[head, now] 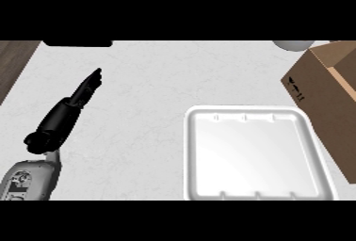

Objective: Pick the croissant from the tray and place it in the cardboard box

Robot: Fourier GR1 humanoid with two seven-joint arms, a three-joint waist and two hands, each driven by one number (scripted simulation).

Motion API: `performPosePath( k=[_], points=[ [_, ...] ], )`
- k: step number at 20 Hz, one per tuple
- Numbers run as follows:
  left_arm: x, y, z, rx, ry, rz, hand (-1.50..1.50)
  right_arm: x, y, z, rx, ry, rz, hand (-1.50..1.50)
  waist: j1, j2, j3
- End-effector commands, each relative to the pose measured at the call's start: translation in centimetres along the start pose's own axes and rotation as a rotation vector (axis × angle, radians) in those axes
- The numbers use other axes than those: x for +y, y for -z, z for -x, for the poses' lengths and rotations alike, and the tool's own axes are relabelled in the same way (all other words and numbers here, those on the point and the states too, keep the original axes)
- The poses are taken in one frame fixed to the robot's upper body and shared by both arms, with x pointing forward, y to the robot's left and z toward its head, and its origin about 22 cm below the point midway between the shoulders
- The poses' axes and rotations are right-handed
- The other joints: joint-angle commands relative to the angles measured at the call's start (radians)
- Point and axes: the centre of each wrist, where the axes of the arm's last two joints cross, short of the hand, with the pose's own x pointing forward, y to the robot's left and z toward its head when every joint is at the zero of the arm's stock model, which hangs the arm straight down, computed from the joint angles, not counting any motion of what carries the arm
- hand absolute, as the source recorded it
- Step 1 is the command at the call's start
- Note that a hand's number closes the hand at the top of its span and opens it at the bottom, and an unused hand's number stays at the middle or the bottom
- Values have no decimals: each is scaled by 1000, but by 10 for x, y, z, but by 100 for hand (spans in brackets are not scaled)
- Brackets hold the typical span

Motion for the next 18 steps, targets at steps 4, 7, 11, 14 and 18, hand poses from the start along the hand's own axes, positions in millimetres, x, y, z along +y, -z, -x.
performPosePath(
  k=[4, 7, 11, 14, 18],
  points=[
    [-4, 3, 1, -3, -5, -6, 0, -5, -2, -1, -264, 300, 205, -150, -13, -3, 2],
    [-1, 0, 4, 17, -5, -12, 0, -22, -3, -8, -334, 698, 318, -150, -24, -9, 4],
    [-1, -1, 4, 7, -9, -40, 0, -33, -7, 26, -285, 1014, 396, -150, -27, -5, 2],
    [9, 2, 3, 4, -7, -9, 0, -27, -10, 55, -218, 1102, 453, -150, -17, -1, 1],
    [0, 11, 11, 10, -15, -12, 0, -24, -19, 96, -214, 1127, 533, -150, -6, 8, 2]
  ],
)
